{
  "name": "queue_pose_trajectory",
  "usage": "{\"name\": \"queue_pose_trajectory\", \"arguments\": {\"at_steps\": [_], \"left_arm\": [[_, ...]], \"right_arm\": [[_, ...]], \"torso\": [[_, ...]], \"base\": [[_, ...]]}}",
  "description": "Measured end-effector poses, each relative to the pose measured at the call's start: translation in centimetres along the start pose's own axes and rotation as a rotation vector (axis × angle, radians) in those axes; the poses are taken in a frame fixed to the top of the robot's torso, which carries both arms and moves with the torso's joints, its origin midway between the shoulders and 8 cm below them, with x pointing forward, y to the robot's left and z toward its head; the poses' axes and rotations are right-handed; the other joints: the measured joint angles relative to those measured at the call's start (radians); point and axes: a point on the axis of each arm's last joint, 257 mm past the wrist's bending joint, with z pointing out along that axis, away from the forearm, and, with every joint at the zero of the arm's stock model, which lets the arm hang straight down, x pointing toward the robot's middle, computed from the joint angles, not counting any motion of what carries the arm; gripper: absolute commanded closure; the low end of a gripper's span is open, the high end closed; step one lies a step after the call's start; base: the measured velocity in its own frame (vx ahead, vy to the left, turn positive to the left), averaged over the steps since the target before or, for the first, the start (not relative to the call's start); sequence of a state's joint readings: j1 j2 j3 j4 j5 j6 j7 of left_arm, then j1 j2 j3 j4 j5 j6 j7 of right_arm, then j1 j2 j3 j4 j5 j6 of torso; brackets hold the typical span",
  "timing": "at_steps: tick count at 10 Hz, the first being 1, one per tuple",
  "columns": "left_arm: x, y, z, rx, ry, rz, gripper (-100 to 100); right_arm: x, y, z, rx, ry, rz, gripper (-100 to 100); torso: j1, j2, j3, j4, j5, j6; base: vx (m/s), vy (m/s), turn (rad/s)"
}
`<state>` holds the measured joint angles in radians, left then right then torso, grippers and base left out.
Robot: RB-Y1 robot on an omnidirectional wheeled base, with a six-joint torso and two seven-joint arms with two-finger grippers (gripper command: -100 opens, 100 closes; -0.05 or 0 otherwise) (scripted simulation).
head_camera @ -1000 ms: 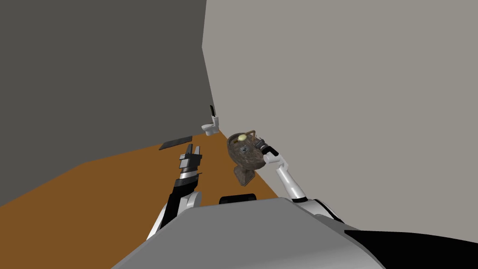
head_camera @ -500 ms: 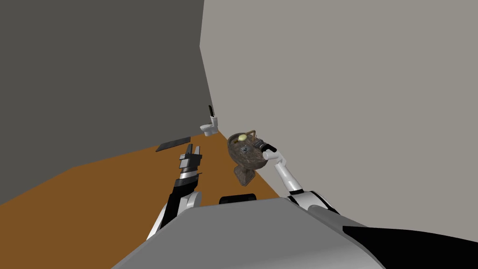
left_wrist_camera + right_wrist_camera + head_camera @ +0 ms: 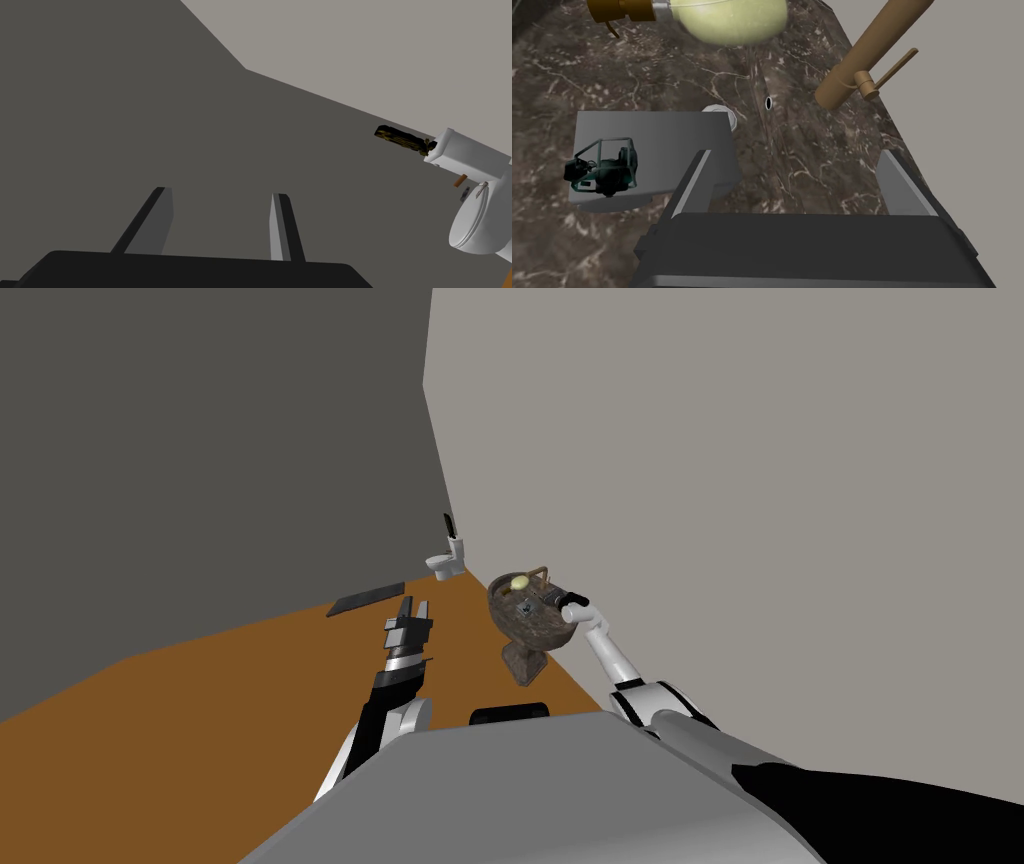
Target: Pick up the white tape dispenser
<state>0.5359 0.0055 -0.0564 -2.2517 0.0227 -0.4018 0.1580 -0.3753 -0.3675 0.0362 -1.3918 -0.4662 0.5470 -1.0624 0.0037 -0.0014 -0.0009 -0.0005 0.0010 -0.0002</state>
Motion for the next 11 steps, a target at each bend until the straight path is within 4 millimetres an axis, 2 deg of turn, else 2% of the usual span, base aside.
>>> {"name": "queue_pose_trajectory", "arguments": {"at_steps": [8, 11], "left_arm": [[0.0, 0.0, 0.0, 0.000, 0.000, 0.000, 0], [0.0, 0.0, 0.0, 0.000, 0.000, 0.000, 0]], "right_arm": [[-1.3, -1.2, 1.9, 0.102, -0.172, 0.274, -100], [-2.5, -1.8, 2.5, 0.130, -0.257, 0.388, -100]], "torso": [[0.000, -0.001, 0.000, 0.000, 0.000, 0.000], [0.000, 0.000, 0.000, 0.000, 0.000, 0.000]], "base": [[0.013, 0.060, -0.057], [0.010, 0.060, -0.050]]}}
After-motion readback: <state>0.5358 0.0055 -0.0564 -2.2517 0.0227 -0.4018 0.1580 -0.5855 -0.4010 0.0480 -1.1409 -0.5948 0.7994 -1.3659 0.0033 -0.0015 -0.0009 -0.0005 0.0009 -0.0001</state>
